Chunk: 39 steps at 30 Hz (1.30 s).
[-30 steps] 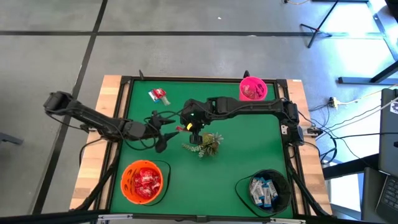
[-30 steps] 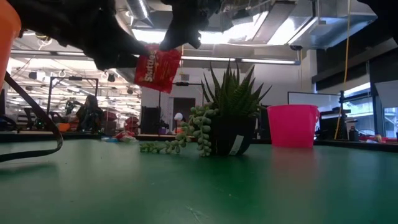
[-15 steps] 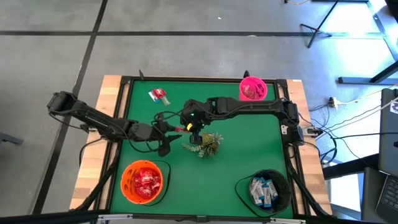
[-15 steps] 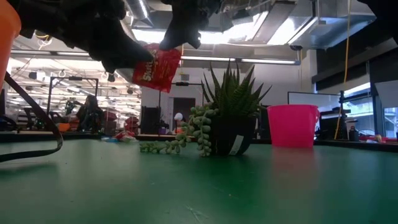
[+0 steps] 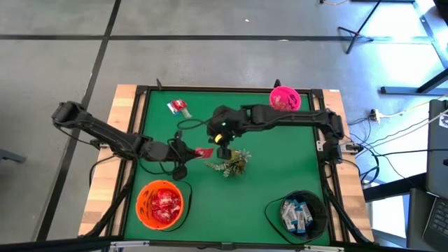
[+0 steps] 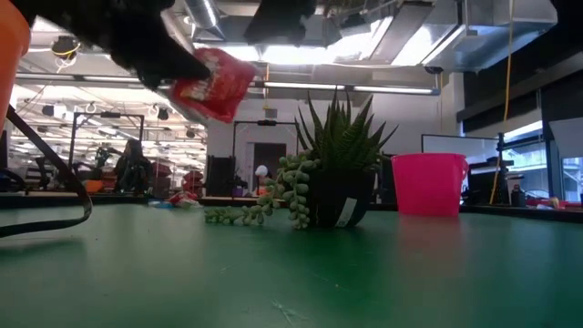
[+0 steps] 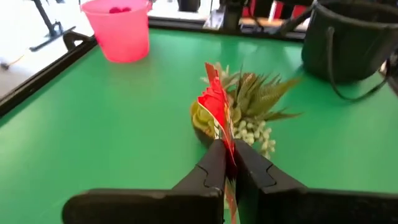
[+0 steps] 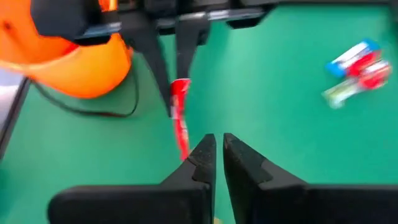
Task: Sort candy
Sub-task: Put the red candy into the orange bucket
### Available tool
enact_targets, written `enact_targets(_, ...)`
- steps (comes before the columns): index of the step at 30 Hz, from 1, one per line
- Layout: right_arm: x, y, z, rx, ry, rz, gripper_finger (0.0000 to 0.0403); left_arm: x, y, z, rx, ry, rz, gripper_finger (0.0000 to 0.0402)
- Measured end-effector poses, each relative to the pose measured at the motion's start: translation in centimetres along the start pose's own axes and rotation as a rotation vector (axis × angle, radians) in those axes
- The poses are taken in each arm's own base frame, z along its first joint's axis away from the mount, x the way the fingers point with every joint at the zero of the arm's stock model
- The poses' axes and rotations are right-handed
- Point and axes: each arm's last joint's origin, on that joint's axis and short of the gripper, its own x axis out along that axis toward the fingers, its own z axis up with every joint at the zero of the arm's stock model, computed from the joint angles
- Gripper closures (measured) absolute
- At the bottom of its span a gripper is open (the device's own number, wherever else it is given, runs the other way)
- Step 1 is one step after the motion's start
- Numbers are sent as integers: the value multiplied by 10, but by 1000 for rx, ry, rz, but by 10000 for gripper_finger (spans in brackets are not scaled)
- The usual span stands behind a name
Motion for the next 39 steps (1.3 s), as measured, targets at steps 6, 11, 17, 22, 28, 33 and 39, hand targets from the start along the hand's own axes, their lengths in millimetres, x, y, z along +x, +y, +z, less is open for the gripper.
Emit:
enact_targets(6,-34,15,7,-58,-61,-82,367,-26,-13,40,50,203,4,401)
enact_targets(11,-50,21,4,-81,-62,-109,366,-62,-33,66,7,361,-116,401)
enact_targets(17,-52,23,-14,-80,-75,-107,366,-105,-62,68,-123,433,-218,401)
enact_targets(22,-56,21,-33,-57,-131,-108,366,-127,-82,56,-262,473,-251,401)
enact_targets(28,-65,17,-49,-22,-191,-120,366,-129,-98,39,-380,626,-230,401)
enact_targets(33,-60,17,-54,-24,-189,-120,366,-128,-104,30,-449,737,-187,401)
enact_targets(39,-56,17,-55,-28,-213,-120,366,-128,-106,29,-452,704,-176,401)
